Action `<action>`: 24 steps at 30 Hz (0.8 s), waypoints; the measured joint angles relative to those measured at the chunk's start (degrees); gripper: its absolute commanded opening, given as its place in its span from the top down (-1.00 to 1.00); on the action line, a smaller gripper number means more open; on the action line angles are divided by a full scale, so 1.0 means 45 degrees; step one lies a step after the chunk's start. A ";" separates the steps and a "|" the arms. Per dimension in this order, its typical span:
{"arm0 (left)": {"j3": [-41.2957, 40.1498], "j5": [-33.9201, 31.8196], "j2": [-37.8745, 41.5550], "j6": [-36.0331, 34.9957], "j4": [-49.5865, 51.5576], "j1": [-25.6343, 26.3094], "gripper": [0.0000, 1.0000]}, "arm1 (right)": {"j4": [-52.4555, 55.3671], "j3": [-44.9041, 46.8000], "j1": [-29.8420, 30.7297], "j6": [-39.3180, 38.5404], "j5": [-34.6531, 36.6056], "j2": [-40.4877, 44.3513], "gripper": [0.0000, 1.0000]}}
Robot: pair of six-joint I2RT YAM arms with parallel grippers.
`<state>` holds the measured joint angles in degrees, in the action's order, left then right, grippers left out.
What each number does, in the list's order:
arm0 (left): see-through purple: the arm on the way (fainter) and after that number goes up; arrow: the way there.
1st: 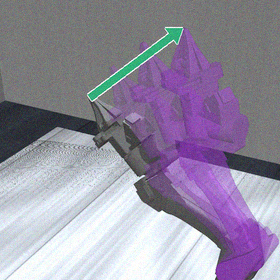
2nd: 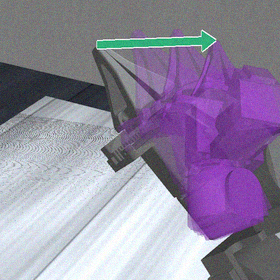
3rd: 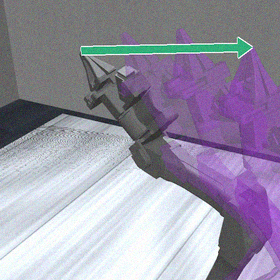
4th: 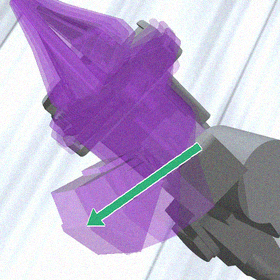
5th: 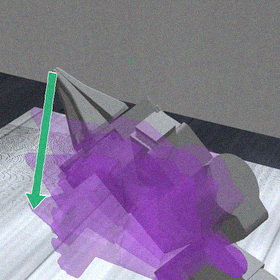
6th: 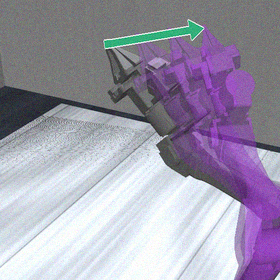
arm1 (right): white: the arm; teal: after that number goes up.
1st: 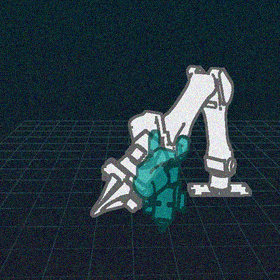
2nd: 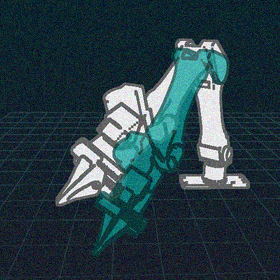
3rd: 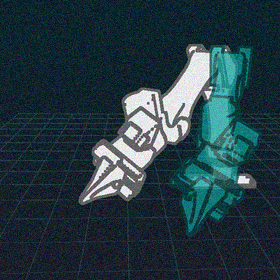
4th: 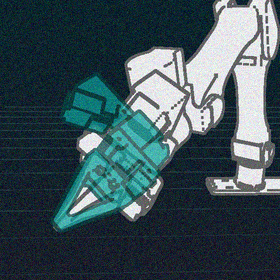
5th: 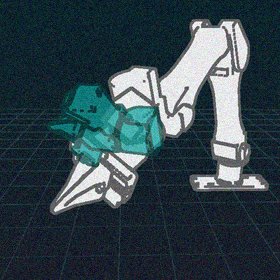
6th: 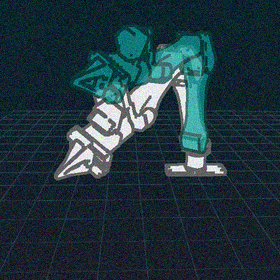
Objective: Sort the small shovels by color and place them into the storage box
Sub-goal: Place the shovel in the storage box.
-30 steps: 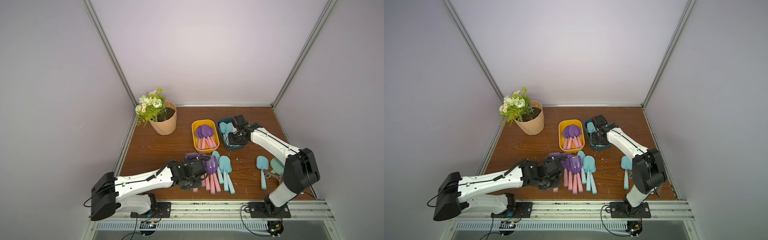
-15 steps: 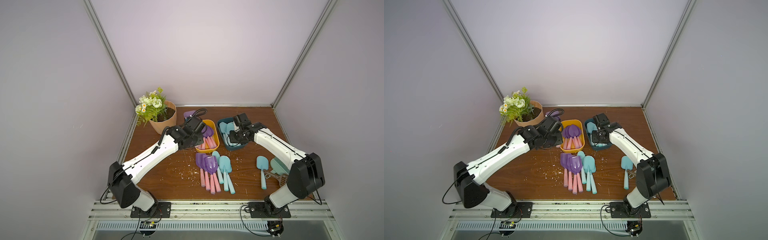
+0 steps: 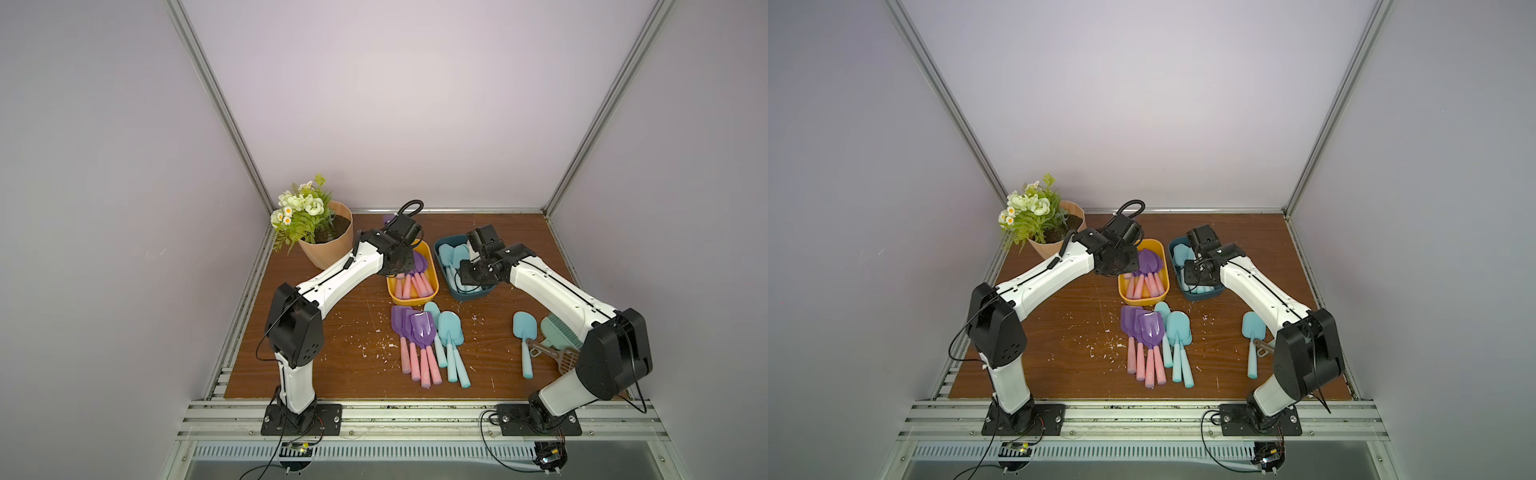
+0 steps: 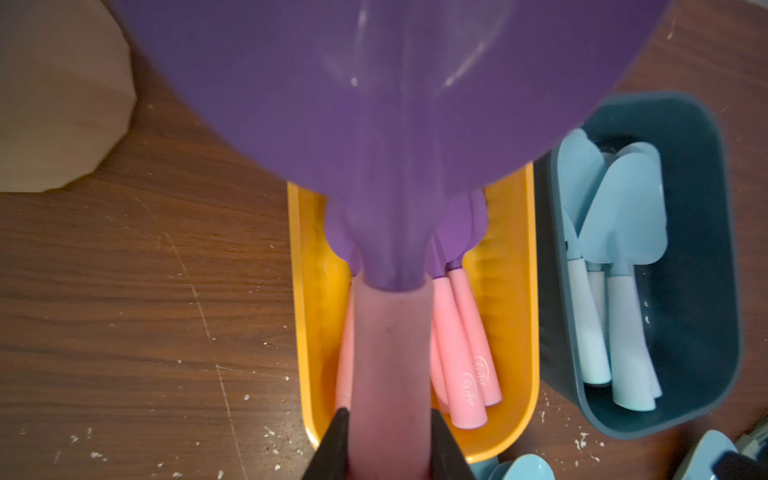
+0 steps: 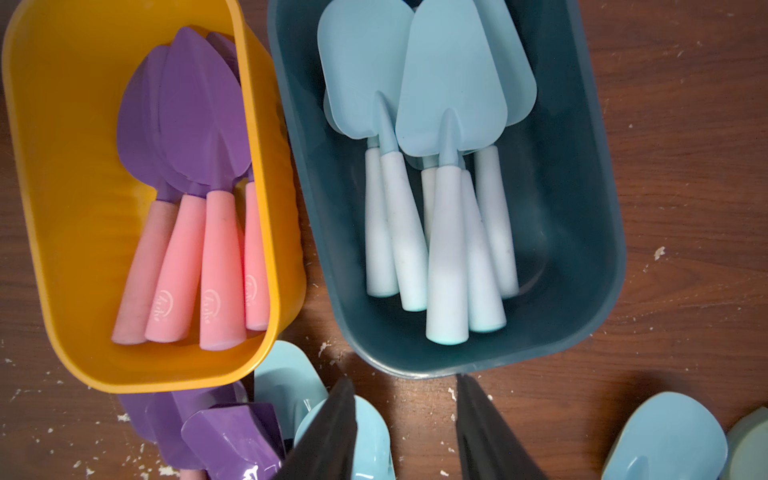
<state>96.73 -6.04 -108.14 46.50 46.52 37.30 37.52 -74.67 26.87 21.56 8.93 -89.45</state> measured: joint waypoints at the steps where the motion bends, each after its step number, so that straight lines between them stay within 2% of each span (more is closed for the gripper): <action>1: -0.0005 0.0117 -0.0282 0.0005 -0.0087 0.0000 0.99 | 0.0000 0.0000 0.0000 -0.0005 -0.0010 0.0039 0.12; 6: -0.0005 0.0685 -0.1549 0.0117 -0.0389 0.0000 0.99 | 0.0000 0.0058 0.0000 -0.0019 -0.0010 0.0287 0.12; 10: -0.0345 0.0957 -0.1860 0.0345 -0.0486 0.0000 0.96 | -0.0015 0.0257 0.0000 -0.0019 -0.0019 0.0573 0.12; 16: -0.0772 0.1078 -0.1768 0.0646 -0.0578 0.0000 0.55 | -0.0039 0.0651 0.0000 0.0005 -0.0019 0.0787 0.11; 20: -0.0908 0.1098 -0.1739 0.0748 -0.0636 0.0000 0.06 | -0.0039 0.0729 0.0000 0.0015 -0.0039 0.0787 0.11; 24: -0.0899 0.1039 -0.1564 0.0865 -0.0675 0.0000 -0.13 | -0.0049 0.0738 0.0000 0.0015 -0.0073 0.0787 0.11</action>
<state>92.68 -1.37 -115.18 50.39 43.48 37.30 37.30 -71.35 26.87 21.63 8.60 -85.91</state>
